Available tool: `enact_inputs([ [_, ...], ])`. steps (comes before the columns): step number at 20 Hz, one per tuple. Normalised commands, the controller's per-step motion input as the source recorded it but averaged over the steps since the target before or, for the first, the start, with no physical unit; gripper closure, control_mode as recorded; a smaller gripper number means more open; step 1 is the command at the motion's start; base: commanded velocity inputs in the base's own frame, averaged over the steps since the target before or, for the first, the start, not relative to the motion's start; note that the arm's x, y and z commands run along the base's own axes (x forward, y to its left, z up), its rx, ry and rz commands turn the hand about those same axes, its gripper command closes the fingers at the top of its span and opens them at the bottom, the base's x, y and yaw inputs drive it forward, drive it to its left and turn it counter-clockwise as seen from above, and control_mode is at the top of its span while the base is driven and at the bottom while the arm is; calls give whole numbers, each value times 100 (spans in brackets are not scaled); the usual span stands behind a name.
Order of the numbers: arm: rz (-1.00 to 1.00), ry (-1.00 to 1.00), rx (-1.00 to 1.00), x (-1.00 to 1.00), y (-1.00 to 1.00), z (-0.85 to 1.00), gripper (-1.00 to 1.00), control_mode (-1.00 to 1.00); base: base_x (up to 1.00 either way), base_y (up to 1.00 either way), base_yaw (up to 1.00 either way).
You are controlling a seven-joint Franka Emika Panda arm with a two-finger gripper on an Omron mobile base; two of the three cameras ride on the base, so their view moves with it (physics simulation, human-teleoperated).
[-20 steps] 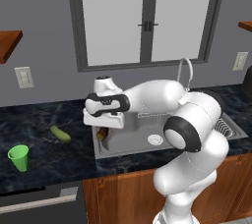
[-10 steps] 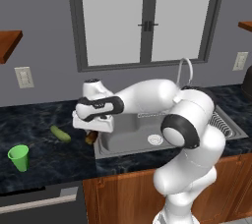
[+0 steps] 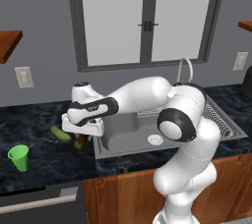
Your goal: Remove the cucumber and sweet potato from the sink. Then move the bowl and cup from the counter to the sink for washing.
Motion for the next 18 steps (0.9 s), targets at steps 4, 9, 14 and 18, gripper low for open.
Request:
enact_inputs([
  [4, 0, 0, 0, 0, 34, -10, 100, -100, 0, 0, 0],
  [9, 0, 0, 0, 0, 28, -16, 100, -100, 0, 0, 0],
  [14, -1, 0, 0, 0, 21, -16, 100, -100, 0, 0, 0],
  [18, 0, 0, 0, 0, 18, -17, 100, -100, 0, 0, 0],
])
